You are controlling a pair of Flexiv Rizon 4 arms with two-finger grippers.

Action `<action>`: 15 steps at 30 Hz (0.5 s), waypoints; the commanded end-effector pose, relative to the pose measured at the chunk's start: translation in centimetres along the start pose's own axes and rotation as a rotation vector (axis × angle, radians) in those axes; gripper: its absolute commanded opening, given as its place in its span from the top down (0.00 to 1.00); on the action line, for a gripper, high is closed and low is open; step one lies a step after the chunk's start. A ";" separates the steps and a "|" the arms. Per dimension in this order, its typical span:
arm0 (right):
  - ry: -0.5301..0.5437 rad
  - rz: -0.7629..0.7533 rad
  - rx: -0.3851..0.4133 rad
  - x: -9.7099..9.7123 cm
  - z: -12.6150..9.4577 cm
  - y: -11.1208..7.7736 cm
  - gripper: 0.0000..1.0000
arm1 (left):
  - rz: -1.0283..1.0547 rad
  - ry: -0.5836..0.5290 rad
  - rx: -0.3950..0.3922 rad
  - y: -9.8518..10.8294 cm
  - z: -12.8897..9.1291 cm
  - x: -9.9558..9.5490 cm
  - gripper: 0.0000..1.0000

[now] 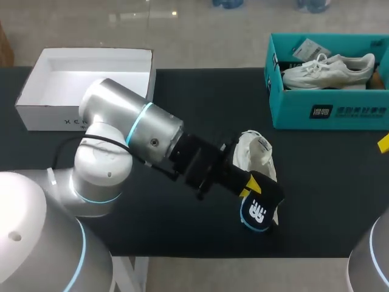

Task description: Take the shoe out of the shoebox, open the shoe tongue, remove and reinsert the insole, then place the shoe into the shoebox

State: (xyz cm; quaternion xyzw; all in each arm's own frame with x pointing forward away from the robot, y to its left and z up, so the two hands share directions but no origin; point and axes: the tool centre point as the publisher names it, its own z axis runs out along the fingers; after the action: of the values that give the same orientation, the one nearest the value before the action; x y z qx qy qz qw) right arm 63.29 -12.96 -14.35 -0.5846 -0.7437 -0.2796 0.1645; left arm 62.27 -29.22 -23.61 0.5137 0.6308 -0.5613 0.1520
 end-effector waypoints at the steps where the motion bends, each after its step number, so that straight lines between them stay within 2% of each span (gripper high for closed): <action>1: 0.005 -0.009 -0.066 0.6 -0.2 -1.7 0.00 | -0.002 -0.007 0.012 1.0 0.7 -0.2 1.00; 9: 0.005 -0.009 -0.066 0.6 -0.2 -1.7 0.00 | -0.007 -0.021 0.028 2.7 1.0 -0.7 1.00; 15: 0.005 -0.009 -0.066 0.6 -0.2 -1.7 0.00 | -0.009 0.005 -0.018 4.1 1.5 -0.4 1.00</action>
State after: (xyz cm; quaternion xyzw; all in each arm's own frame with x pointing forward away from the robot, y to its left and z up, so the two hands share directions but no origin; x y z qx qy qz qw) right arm 62.52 -12.84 -14.11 -0.5772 -0.7492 -0.2746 0.1734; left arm 65.04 -30.28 -25.66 0.5099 0.6358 -0.5578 0.1569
